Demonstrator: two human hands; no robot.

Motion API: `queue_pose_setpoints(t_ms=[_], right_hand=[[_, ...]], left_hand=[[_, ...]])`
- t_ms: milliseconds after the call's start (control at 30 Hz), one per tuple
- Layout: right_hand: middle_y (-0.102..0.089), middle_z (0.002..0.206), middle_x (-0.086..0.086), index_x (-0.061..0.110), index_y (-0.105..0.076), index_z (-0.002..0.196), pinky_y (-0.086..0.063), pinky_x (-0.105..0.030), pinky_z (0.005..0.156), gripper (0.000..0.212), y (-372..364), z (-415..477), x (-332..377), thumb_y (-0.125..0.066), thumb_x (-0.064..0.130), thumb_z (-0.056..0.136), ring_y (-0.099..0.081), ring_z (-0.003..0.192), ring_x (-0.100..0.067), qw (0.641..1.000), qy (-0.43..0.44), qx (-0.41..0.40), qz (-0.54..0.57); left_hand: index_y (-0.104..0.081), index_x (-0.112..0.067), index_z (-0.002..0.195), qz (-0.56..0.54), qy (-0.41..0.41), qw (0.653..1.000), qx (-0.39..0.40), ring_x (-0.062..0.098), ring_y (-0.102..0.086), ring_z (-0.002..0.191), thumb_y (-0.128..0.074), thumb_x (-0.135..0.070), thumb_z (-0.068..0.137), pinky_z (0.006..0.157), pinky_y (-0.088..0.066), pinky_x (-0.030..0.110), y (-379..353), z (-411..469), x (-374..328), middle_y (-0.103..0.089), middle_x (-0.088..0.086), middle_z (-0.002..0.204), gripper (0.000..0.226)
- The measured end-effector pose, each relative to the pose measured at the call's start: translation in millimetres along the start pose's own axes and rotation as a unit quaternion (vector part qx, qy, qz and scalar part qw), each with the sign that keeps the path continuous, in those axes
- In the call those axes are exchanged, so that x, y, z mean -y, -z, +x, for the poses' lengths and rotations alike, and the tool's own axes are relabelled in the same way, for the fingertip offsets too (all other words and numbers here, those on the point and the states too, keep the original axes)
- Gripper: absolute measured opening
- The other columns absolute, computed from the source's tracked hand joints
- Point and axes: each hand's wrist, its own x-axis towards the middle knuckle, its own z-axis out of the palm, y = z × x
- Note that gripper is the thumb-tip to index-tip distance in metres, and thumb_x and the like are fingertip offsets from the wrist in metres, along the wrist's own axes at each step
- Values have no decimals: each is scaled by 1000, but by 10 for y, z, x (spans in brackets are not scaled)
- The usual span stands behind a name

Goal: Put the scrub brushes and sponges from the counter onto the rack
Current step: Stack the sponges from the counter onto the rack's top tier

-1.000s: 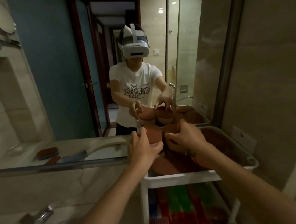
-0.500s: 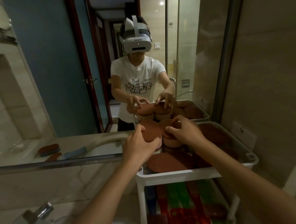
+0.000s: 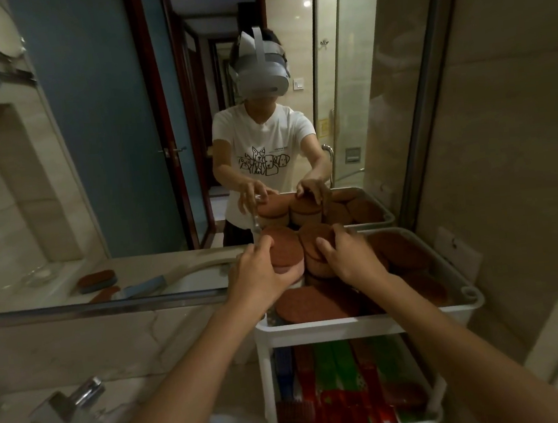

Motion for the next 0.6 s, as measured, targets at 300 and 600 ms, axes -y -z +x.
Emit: queue_pose_setpoints(t_ms=[300, 600], right_hand=[[-50, 135, -19, 10, -39, 135, -41, -48, 103, 52, 48, -46, 79, -37, 44, 95, -46, 126, -36, 999, -4, 17, -42], [-54, 122, -13, 7, -59, 113, -42, -43, 98, 28, 156, -503, 541, -47, 20, 92, -49, 114, -29, 985, 121, -121, -2]], left_hand=[[-53, -20, 122, -38, 23, 999, 8, 25, -54, 111, -39, -55, 90, 94, -47, 42, 98, -8, -49, -59, 9, 121, 50], [-53, -12, 123, -25, 8, 997, -67, 23, -48, 119, -40, -23, 97, 90, -38, 31, 469, -255, -17, -53, 9, 128, 31]])
